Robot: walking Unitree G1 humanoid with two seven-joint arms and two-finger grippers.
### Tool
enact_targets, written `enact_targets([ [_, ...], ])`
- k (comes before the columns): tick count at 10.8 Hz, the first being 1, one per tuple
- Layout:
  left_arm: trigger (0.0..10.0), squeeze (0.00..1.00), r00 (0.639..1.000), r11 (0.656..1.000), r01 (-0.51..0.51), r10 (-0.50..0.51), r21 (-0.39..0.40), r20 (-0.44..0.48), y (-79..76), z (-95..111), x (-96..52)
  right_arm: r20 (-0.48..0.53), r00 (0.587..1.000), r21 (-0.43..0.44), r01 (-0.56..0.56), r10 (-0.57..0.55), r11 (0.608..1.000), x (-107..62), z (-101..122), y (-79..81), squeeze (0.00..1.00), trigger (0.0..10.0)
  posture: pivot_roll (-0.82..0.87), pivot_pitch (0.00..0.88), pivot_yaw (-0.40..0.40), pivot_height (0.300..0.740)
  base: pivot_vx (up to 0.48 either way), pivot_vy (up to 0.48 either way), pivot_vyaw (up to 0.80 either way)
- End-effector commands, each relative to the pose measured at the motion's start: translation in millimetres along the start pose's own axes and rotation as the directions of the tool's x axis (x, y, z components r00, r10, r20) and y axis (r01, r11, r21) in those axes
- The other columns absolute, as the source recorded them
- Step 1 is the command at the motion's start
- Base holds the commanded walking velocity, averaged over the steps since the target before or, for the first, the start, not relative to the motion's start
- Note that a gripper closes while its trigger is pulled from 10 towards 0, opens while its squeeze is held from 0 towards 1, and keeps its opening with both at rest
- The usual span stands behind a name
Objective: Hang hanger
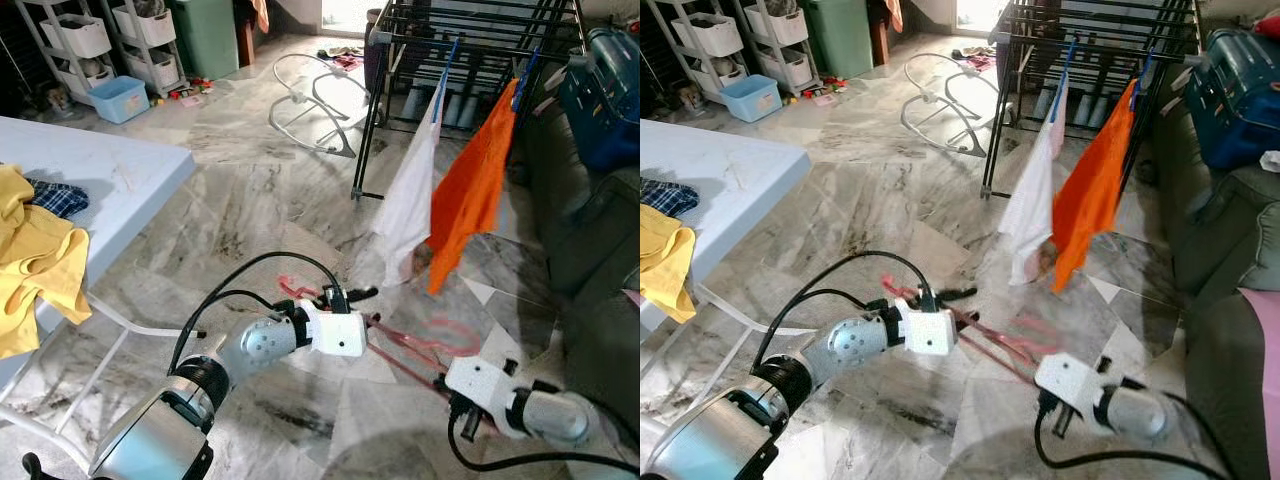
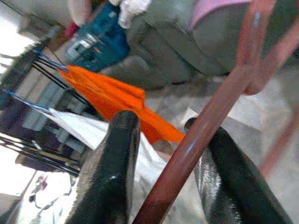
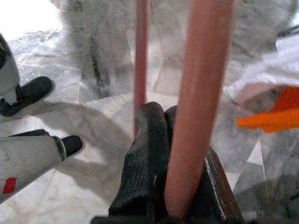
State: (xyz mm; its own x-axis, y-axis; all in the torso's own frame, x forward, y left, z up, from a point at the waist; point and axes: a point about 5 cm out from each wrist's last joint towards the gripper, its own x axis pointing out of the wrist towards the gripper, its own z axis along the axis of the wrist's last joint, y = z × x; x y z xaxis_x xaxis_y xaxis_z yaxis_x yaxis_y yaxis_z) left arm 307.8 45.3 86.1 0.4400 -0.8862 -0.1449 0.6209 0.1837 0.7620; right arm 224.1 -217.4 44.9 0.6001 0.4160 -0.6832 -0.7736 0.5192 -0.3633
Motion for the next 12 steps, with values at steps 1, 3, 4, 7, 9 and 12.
enact_targets([
  [1, 10.0, 1.00, 0.999, 0.999, -0.041, 0.041, 0.013, 0.022, 9.8, 3, 0.0, -0.014, 1.000, 0.006, 0.004, -0.003, 1.000, 0.3, -3, 1.7, 0.00, 0.0, -0.07, 0.045, 0.009, 0.740, 0.000, 0.000, 0.00],
  [3, 10.0, 1.00, 0.995, 0.995, -0.098, 0.097, -0.035, -0.011, 10.8, -4, -4.8, -0.049, 0.992, 0.128, 0.120, -0.114, 0.984, 9.9, -15, 7.6, 0.00, 0.0, -0.07, 0.036, 0.008, 0.740, 0.000, 0.000, 0.00],
  [4, 10.0, 1.00, 0.998, 0.997, -0.057, 0.055, -0.055, -0.028, -0.9, -8, -10.0, -0.071, 0.989, 0.158, 0.142, -0.132, 0.977, 13.7, -21, 14.3, 0.00, 0.0, -0.07, 0.031, 0.004, 0.740, 0.000, 0.000, 0.00],
  [7, 10.0, 1.00, 0.974, 0.973, 0.216, -0.221, -0.083, -0.054, -40.5, -14, -16.6, -0.036, 0.981, 0.144, 0.194, -0.191, 0.970, 14.9, -9, 9.2, 0.00, 0.0, -0.07, 0.023, -0.007, 0.740, 0.000, 0.000, 0.00],
  [9, 10.0, 1.00, 0.954, 0.957, 0.288, -0.290, -0.033, -0.075, -45.3, -15, -16.5, -0.029, 0.966, 0.126, 0.258, -0.256, 0.958, 9.9, 1, -9.2, 0.00, 0.0, -0.07, 0.014, -0.012, 0.740, 0.000, 0.000, 0.00],
  [12, 10.0, 1.00, 0.989, 0.990, 0.136, -0.138, -0.038, -0.056, -30.5, -11, -10.2, -0.083, 0.945, 0.179, 0.326, -0.315, 0.928, 12.3, -4, -14.2, 0.00, 0.0, -0.07, 0.000, -0.010, 0.740, 0.000, 0.000, 0.00],
])
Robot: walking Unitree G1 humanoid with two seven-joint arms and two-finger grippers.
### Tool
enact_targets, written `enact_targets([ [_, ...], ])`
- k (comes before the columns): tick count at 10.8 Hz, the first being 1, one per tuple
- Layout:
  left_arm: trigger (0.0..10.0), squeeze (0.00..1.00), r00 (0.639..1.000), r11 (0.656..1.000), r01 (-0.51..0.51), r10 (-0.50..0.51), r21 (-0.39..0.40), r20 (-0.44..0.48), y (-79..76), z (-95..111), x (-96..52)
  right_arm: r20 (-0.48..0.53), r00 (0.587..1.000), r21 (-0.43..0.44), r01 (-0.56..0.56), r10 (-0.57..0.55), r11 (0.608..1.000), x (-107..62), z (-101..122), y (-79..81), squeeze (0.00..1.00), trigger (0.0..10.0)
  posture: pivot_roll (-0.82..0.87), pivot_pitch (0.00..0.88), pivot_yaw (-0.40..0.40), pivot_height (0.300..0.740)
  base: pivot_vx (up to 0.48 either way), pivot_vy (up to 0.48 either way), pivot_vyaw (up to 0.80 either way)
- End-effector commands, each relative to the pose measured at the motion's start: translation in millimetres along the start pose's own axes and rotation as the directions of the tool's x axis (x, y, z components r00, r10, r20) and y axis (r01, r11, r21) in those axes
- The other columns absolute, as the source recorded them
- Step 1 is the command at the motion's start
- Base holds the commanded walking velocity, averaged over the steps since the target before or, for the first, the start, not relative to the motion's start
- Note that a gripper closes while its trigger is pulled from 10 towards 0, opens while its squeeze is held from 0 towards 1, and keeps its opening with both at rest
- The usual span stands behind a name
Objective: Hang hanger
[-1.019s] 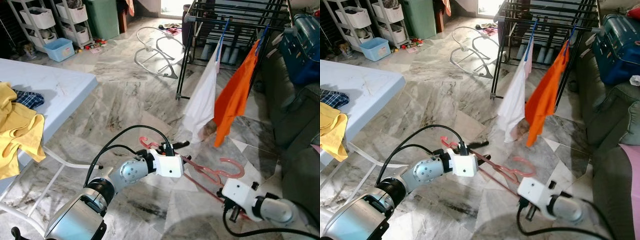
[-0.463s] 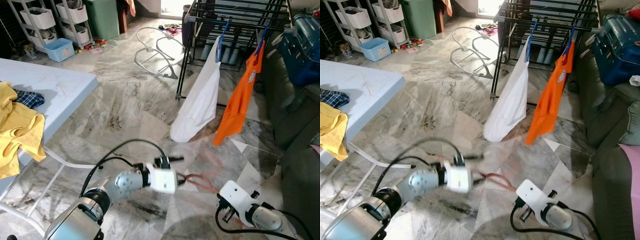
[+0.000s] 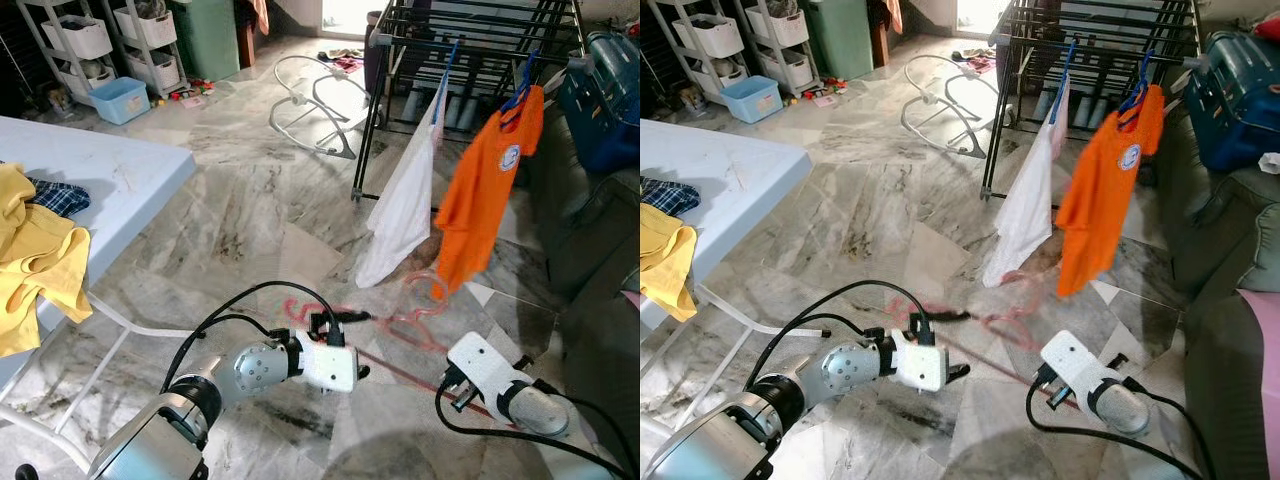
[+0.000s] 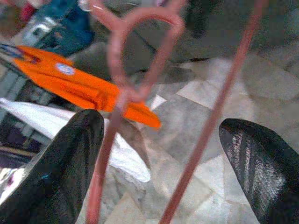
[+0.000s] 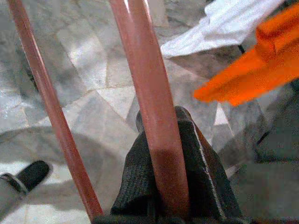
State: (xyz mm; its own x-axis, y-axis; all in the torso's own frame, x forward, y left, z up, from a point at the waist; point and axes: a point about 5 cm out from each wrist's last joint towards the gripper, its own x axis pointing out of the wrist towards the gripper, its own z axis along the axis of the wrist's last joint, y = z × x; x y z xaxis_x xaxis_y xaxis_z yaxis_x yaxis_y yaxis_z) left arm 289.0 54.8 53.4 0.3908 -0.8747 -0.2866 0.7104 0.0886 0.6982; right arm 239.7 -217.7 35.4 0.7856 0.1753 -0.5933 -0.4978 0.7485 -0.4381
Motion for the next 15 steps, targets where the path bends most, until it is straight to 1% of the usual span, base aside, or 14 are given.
enact_targets([
  [1, 10.0, 1.00, 0.998, 0.998, -0.061, 0.061, 0.003, 0.021, 10.7, 2, -0.5, -0.031, 0.999, 0.054, 0.045, -0.043, 0.998, 0.2, -6, -3.1, 0.00, 0.0, -0.07, 0.000, -0.013, 0.740, 0.000, 0.000, 0.00],
  [2, 10.0, 1.00, 0.995, 0.996, -0.093, 0.093, 0.002, 0.026, 14.0, 2, -1.9, -0.056, 0.995, 0.104, 0.086, -0.080, 0.991, -0.1, -11, -3.4, 0.00, 0.0, -0.07, 0.000, -0.011, 0.740, 0.000, 0.000, 0.00],
  [3, 10.0, 1.00, 0.990, 0.988, -0.136, 0.132, -0.077, -0.046, 16.6, -5, -1.8, -0.073, 0.991, 0.124, 0.122, -0.114, 0.985, -0.6, -15, -5.6, 0.00, 0.0, -0.07, 0.000, -0.009, 0.740, 0.000, 0.000, 0.00],
  [4, 10.0, 1.00, 0.967, 0.946, -0.230, 0.197, -0.229, -0.158, 20.5, -16, -1.3, -0.086, 0.983, 0.175, 0.177, -0.164, 0.969, -1.0, -17, -7.0, 0.00, 0.0, -0.07, 0.000, -0.012, 0.740, 0.000, 0.000, 0.00],
  [5, 10.0, 1.00, 0.921, 0.839, -0.359, 0.247, -0.409, -0.301, 19.0, -29, -2.8, -0.102, 0.966, 0.253, 0.256, -0.237, 0.933, -0.8, -20, -6.3, 0.00, 0.0, -0.07, 0.000, -0.017, 0.740, 0.000, 0.000, 0.00],
  [6, 10.0, 1.00, 0.875, 0.738, -0.451, 0.255, -0.502, -0.411, 14.5, -39, -5.0, -0.117, 0.953, 0.326, 0.304, -0.281, 0.895, -0.5, -23, -4.2, 0.00, 0.0, -0.08, 0.000, -0.023, 0.740, 0.000, 0.000, 0.00],
  [7, 10.0, 1.00, 0.815, 0.646, -0.544, 0.255, -0.535, -0.520, 5.8, -50, -11.6, -0.134, 0.930, 0.429, 0.365, -0.341, 0.826, -0.5, -23, 2.4, 0.00, 0.0, -0.08, 0.000, -0.035, 0.740, 0.000, 0.000, 0.00],
  [8, 10.0, 0.00, 0.754, 0.544, -0.627, 0.245, -0.558, -0.609, -0.1, -59, -19.0, -0.142, 0.914, 0.523, 0.395, -0.379, 0.755, 0.9, -20, 11.1, 0.00, 0.0, -0.08, 0.000, -0.039, 0.740, 0.000, 0.000, 0.00],
  [9, 10.0, 0.00, 0.727, 0.499, -0.660, 0.232, -0.563, -0.646, -2.7, -63, -22.5, -0.146, 0.911, 0.567, 0.396, -0.386, 0.722, 2.3, -18, 15.4, 0.00, 1.1, -0.08, 0.000, -0.038, 0.740, 0.000, 0.000, 0.00],
  [10, 10.0, 0.00, 0.706, 0.445, -0.684, 0.205, -0.578, -0.678, -6.9, -66, -24.2, -0.177, 0.896, 0.633, 0.421, -0.408, 0.650, 5.7, -15, 19.4, 0.00, 10.0, -0.08, 0.000, -0.038, 0.740, 0.000, 0.000, 0.00],
  [11, 10.0, 0.00, 0.704, 0.437, -0.685, 0.194, -0.582, -0.683, -9.1, -66, -23.1, -0.199, 0.887, 0.653, 0.436, -0.416, 0.619, 8.8, -14, 22.1, 0.00, 10.0, -0.08, 0.000, -0.038, 0.740, 0.000, 0.000, 0.00],
  [12, 10.0, 0.00, 0.705, 0.436, -0.685, 0.190, -0.584, -0.684, -9.1, -64, -20.9, -0.195, 0.891, 0.666, 0.427, -0.409, 0.612, 13.1, -10, 26.2, 0.00, 10.0, -0.08, 0.000, -0.039, 0.740, 0.000, 0.000, 0.00],
  [14, 10.0, 0.00, 0.698, 0.412, -0.693, 0.178, -0.592, -0.694, -12.5, -66, -22.9, -0.189, 0.892, 0.665, 0.423, -0.410, 0.615, 16.3, -6, 26.3, 0.00, 10.0, -0.07, 0.000, -0.041, 0.740, 0.127, 0.000, 0.00],
  [15, 10.0, 0.00, 0.695, 0.413, -0.695, 0.176, -0.589, -0.697, -13.9, -67, -23.8, -0.179, 0.895, 0.667, 0.416, -0.408, 0.618, 17.5, -5, 25.9, 0.00, 10.0, -0.07, 0.000, -0.042, 0.740, 0.274, 0.000, 0.00],
])
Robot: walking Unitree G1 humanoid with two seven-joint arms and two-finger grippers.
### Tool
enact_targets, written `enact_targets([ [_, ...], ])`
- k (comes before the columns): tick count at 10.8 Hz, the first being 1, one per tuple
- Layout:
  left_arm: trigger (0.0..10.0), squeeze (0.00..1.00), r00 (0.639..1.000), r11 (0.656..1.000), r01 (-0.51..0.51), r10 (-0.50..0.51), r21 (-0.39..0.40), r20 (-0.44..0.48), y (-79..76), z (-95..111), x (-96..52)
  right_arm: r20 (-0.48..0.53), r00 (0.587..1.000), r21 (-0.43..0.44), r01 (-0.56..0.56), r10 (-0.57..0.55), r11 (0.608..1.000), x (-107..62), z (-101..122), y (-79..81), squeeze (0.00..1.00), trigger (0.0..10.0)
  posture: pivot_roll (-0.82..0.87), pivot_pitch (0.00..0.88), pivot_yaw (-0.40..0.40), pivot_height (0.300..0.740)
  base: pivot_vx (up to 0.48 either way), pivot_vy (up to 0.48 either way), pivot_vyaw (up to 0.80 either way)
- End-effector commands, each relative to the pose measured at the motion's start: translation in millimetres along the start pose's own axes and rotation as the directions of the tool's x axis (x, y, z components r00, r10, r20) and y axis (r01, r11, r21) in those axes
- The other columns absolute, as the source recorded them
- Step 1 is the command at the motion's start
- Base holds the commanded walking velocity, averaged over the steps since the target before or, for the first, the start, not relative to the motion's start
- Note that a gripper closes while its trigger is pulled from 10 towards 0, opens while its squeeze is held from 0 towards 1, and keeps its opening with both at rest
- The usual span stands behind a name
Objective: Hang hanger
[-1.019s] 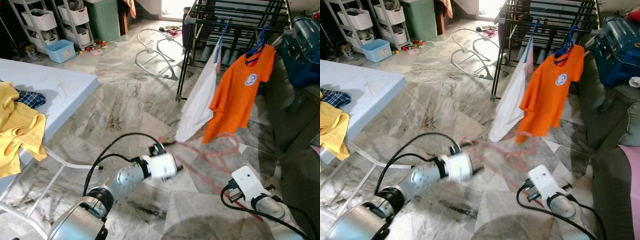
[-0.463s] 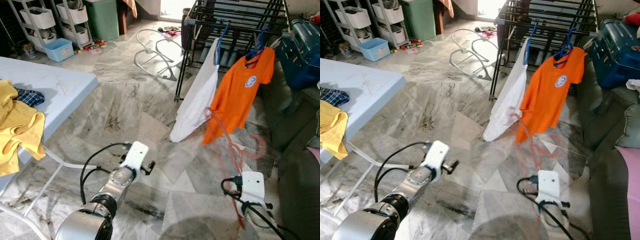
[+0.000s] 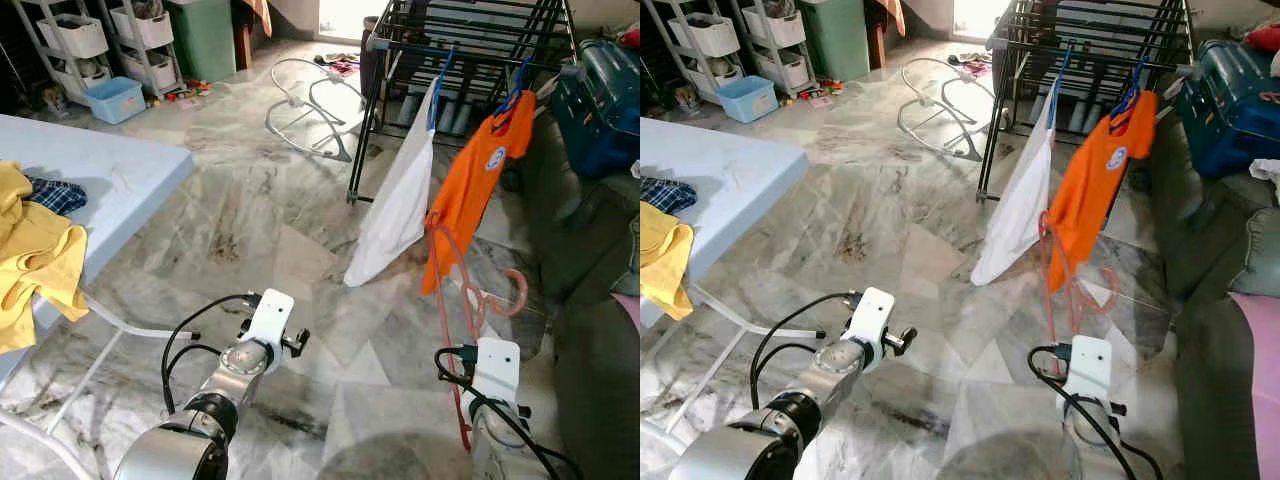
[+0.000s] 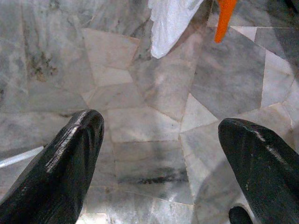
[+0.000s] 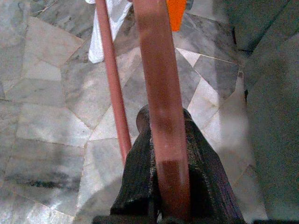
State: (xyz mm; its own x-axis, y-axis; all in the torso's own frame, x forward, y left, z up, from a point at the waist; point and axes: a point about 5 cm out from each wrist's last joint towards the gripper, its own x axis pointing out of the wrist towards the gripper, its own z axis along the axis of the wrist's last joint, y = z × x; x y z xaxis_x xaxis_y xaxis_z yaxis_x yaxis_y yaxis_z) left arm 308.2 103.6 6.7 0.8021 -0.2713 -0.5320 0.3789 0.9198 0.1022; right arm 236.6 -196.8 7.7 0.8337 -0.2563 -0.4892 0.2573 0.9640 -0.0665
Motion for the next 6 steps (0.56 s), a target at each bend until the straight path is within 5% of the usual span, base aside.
enact_targets([
  [1, 10.0, 0.00, 1.000, 1.000, -0.010, 0.010, -0.011, -0.006, 2.5, -1, -0.6, 0.019, 1.000, 0.002, 0.005, -0.005, 1.000, 1.8, 4, -0.5, 0.00, 10.0, -0.06, 0.000, -0.041, 0.740, 0.300, 0.259, 0.00],
  [6, 10.0, 0.00, 1.000, 1.000, 0.006, -0.005, -0.018, 0.009, 3.0, 4, 0.4, 0.033, 0.999, 0.008, -0.036, 0.036, 0.999, 5.9, 8, 13.5, 0.00, 10.0, -0.06, 0.000, -0.035, 0.740, 0.380, 0.274, 0.00],
])
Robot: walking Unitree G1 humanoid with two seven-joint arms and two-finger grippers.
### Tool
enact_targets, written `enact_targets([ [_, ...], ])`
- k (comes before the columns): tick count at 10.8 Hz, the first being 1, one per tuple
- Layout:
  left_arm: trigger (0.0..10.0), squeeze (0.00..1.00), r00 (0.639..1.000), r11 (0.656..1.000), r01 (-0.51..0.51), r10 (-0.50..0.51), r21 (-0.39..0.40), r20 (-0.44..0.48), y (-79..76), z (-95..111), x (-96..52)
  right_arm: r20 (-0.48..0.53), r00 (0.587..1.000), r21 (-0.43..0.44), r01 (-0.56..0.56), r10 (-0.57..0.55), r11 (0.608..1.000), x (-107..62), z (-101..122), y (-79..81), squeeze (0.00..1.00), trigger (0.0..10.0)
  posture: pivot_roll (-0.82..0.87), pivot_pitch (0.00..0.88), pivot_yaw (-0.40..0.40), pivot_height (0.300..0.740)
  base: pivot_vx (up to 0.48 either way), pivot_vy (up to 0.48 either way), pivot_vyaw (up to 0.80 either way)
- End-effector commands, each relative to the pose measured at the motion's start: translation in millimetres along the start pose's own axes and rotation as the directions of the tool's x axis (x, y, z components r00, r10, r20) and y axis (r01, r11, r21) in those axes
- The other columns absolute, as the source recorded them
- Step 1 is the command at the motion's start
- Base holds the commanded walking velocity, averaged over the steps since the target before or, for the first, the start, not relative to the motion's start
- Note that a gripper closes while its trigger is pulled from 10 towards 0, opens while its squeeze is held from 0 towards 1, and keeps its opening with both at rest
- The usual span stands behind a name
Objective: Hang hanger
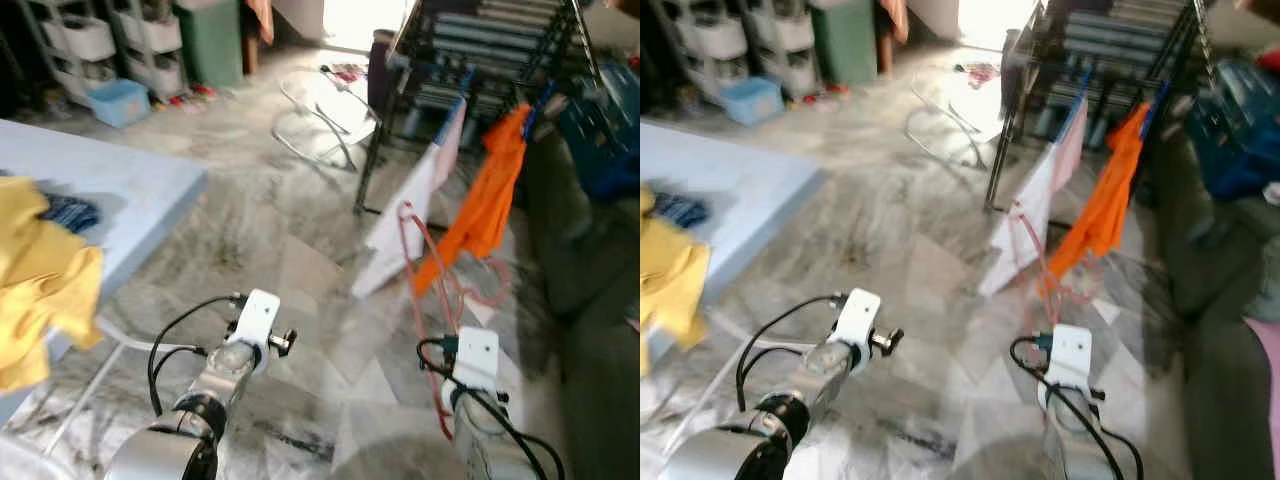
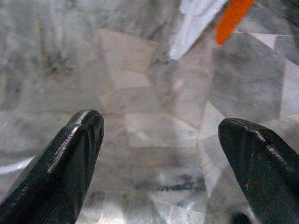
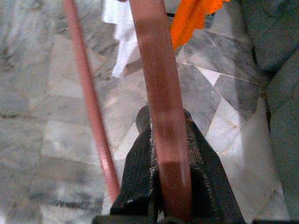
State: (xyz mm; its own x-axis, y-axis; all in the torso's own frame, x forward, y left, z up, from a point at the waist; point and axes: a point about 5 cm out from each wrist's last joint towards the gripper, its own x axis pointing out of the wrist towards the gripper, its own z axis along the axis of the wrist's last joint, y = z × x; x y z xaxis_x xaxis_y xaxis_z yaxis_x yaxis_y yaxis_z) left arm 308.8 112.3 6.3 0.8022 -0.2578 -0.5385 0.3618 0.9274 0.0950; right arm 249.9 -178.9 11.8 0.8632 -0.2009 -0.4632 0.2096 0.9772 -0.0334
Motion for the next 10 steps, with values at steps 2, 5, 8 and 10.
enact_targets([
  [2, 10.0, 0.00, 1.000, 1.000, 0.021, -0.021, 0.004, 0.015, -5.9, 5, 1.8, -0.009, 0.999, 0.024, 0.035, -0.035, 0.999, -0.1, -3, -6.0, 0.00, 10.0, -0.06, 0.000, -0.033, 0.740, 0.394, 0.272, 0.00],
  [5, 10.0, 0.00, 0.999, 0.999, 0.046, -0.046, 0.008, 0.013, -12.4, 4, 2.0, -0.015, 0.999, 0.027, 0.047, -0.046, 0.999, -1.1, -6, -8.0, 0.00, 10.0, -0.07, 0.000, -0.030, 0.740, 0.396, 0.271, -0.32],
  [8, 10.0, 0.00, 0.997, 0.997, 0.077, -0.077, 0.025, 0.009, -19.4, 1, 1.8, -0.028, 0.999, 0.024, 0.044, -0.043, 0.999, -2.6, -11, -5.7, 0.00, 10.0, -0.07, 0.000, -0.029, 0.740, 0.394, 0.270, -0.39],
  [10, 10.0, 0.00, 0.996, 0.996, 0.085, -0.085, 0.029, 0.004, -22.3, 0, 1.9, -0.029, 0.999, 0.026, 0.041, -0.040, 0.999, -2.7, -12, -4.5, 0.00, 10.0, -0.07, 0.000, -0.025, 0.740, 0.394, 0.274, 0.00],
])
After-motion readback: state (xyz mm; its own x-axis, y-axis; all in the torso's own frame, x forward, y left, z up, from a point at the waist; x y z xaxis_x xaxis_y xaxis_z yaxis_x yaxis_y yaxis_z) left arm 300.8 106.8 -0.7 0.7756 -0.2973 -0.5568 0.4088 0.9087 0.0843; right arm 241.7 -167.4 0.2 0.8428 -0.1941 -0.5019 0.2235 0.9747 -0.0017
